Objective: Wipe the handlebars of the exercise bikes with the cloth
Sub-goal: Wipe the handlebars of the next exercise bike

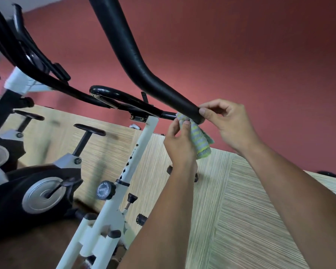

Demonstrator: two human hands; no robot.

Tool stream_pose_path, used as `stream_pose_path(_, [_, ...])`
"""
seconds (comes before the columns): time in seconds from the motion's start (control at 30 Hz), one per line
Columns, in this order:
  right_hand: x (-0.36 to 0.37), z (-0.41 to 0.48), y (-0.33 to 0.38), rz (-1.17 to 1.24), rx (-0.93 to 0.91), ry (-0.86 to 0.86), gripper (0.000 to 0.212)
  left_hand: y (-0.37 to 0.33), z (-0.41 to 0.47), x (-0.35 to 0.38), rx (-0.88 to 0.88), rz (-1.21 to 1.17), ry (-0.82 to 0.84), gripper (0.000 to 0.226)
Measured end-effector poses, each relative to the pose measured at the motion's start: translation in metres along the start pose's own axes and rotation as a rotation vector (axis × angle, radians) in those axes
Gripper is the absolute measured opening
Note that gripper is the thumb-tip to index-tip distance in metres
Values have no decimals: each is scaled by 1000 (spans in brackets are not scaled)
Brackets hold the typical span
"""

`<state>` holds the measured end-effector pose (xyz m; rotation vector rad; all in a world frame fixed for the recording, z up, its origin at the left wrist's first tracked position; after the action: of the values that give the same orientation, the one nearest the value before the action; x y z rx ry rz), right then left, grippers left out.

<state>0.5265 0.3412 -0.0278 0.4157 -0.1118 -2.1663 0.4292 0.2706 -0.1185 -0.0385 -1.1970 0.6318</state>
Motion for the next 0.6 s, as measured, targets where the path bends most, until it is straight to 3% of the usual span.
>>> stream_pose_path(0.23, [1,-1,-1,-8,16,-21,13,9,14,3,-218,-183,-194,23])
stream_pose_path(0.43, [0,0,0,-31,16,-16,15,12,18,-2,-398,-228,-143,33])
stream_pose_path(0.6, [-1,2,5,-59,27,-2,13,2,-6,7,-529,-225,-32,18])
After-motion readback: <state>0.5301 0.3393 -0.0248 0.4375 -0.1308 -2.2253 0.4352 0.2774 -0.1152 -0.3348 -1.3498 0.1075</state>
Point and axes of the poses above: each hand's wrist, its own z-axis towards the middle knuckle, its own x-axis out of the palm, y = z × x, the point moved 5 cm from there along z, towards the middle knuckle, and after that the axes turned 8 degrees about -y, right-handed, at the moved point
